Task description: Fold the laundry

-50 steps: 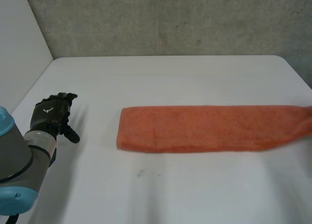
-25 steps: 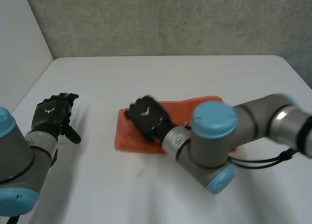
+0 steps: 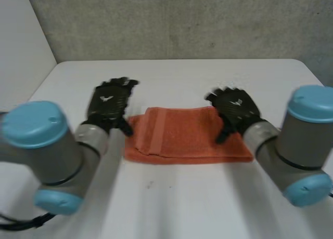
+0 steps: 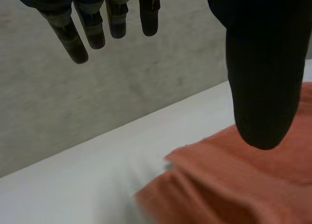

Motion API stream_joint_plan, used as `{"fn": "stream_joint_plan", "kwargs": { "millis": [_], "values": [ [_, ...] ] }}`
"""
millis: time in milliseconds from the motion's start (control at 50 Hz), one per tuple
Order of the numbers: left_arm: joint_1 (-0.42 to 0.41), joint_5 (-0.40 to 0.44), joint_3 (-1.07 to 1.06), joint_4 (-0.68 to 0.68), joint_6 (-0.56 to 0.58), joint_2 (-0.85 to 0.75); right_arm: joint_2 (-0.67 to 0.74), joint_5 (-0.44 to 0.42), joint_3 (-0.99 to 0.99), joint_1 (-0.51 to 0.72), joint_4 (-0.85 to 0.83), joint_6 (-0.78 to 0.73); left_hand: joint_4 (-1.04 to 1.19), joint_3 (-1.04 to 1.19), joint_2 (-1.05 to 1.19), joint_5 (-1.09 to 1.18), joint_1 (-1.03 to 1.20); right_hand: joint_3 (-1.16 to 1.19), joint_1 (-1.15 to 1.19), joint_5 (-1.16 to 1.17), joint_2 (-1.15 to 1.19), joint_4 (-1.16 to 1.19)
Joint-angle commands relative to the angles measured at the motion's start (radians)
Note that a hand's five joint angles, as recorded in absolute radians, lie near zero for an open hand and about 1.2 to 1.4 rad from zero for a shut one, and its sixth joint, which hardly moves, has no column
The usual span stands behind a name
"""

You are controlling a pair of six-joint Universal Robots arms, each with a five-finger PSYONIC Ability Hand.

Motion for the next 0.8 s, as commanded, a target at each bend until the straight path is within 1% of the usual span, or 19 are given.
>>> {"fn": "stream_joint_plan", "kwargs": {
  "millis": [20,60,100,160,200,220,260,280,300,480,520,540,580,600,640,660,700,760,800],
  "values": [
    [-0.061,-0.001,0.19,-0.018,0.004,-0.2,-0.007,-0.078,0.156,-0.141,-0.036,-0.019,0.01,0.012,0.014,-0.029,-0.003,-0.042,-0.038,-0.074,-0.048,-0.06],
    [-0.06,-0.001,0.204,-0.024,0.007,-0.222,-0.004,-0.092,0.169,-0.163,-0.05,-0.021,0.01,0.012,0.014,-0.029,-0.003,-0.011,-0.008,-0.043,-0.018,-0.03],
    [-0.061,-0.001,0.206,-0.027,0.009,-0.232,0.013,-0.106,0.177,-0.177,-0.073,-0.032,0.01,0.012,0.014,-0.029,-0.003,0.208,0.211,0.176,0.201,0.189],
    [-0.06,-0.004,0.193,-0.032,0.009,-0.232,0.03,-0.106,0.177,-0.183,-0.086,-0.043,0.01,0.012,0.014,-0.029,-0.003,0.353,0.356,0.321,0.346,0.334],
    [-0.054,-0.011,0.16,-0.035,0.004,-0.206,0.065,-0.108,0.167,-0.194,-0.096,-0.065,0.007,0.008,0.01,-0.033,-0.006,0.677,0.681,0.645,0.671,0.659],
    [-0.054,-0.011,0.16,-0.035,0.004,-0.206,0.065,-0.108,0.167,-0.194,-0.096,-0.066,0.007,0.008,0.01,-0.033,-0.006,0.679,0.682,0.647,0.672,0.66],
    [-0.051,-0.012,0.137,-0.04,0.004,-0.177,0.091,-0.111,0.154,-0.227,-0.087,-0.107,0.007,0.008,0.01,-0.033,-0.006,1.003,1.006,0.971,0.996,0.984],
    [-0.043,-0.018,0.109,-0.04,0.004,-0.147,0.091,-0.111,0.154,-0.227,-0.087,-0.107,0.007,0.008,0.01,-0.033,-0.006,1.005,1.008,0.973,0.998,0.986],
    [-0.04,-0.023,0.079,-0.04,0.004,-0.113,0.094,-0.108,0.149,-0.24,-0.089,-0.131,0.007,0.008,0.01,-0.033,-0.006,1.178,1.182,1.146,1.172,1.16],
    [-0.006,-0.055,-0.067,-0.04,-0.002,0.051,0.064,-0.085,0.051,-0.212,-0.09,-0.22,0.007,0.008,0.01,-0.033,-0.006,1.18,1.183,1.148,1.173,1.161],
    [0.001,-0.079,-0.112,-0.041,-0.003,0.088,0.044,-0.063,-0.053,-0.066,-0.073,-0.211,0.007,0.008,0.01,-0.033,-0.006,1.18,1.183,1.148,1.173,1.161],
    [0.001,-0.08,-0.112,-0.041,-0.003,0.088,0.044,-0.063,-0.053,-0.065,-0.073,-0.211,0.007,0.008,0.01,-0.033,-0.006,1.18,1.183,1.148,1.173,1.161],
    [0.012,-0.119,-0.143,-0.04,-0.005,0.111,0.07,-0.048,-0.177,0.091,-0.037,-0.194,0.007,0.008,0.01,-0.033,-0.006,1.18,1.183,1.148,1.173,1.161],
    [0.012,-0.119,-0.143,-0.04,-0.005,0.111,0.07,-0.048,-0.178,0.092,-0.036,-0.194,0.007,0.008,0.01,-0.033,-0.006,1.18,1.183,1.148,1.173,1.161],
    [0.023,-0.153,-0.155,-0.041,-0.005,0.131,0.152,-0.063,-0.275,0.22,0.003,-0.193,0.007,0.008,0.01,-0.033,-0.006,1.18,1.183,1.148,1.173,1.161],
    [0.023,-0.153,-0.155,-0.041,-0.005,0.131,0.153,-0.063,-0.276,0.221,0.003,-0.193,0.007,0.008,0.01,-0.033,-0.006,1.18,1.183,1.148,1.173,1.161],
    [0.024,-0.159,-0.16,-0.041,-0.006,0.137,0.232,-0.071,-0.346,0.344,0.023,-0.193,0.007,0.008,0.01,-0.033,-0.006,1.18,1.183,1.148,1.173,1.161],
    [0.037,-0.159,-0.166,-0.041,-0.006,0.147,0.266,-0.077,-0.359,0.388,0.025,-0.191,0.007,0.008,0.01,-0.033,-0.006,1.18,1.183,1.148,1.173,1.161],
    [0.049,-0.158,-0.164,-0.041,-0.008,0.151,0.337,-0.065,-0.377,0.431,0.036,-0.194,0.007,0.008,0.01,-0.033,-0.006,1.18,1.183,1.148,1.173,1.161]
  ]
}}
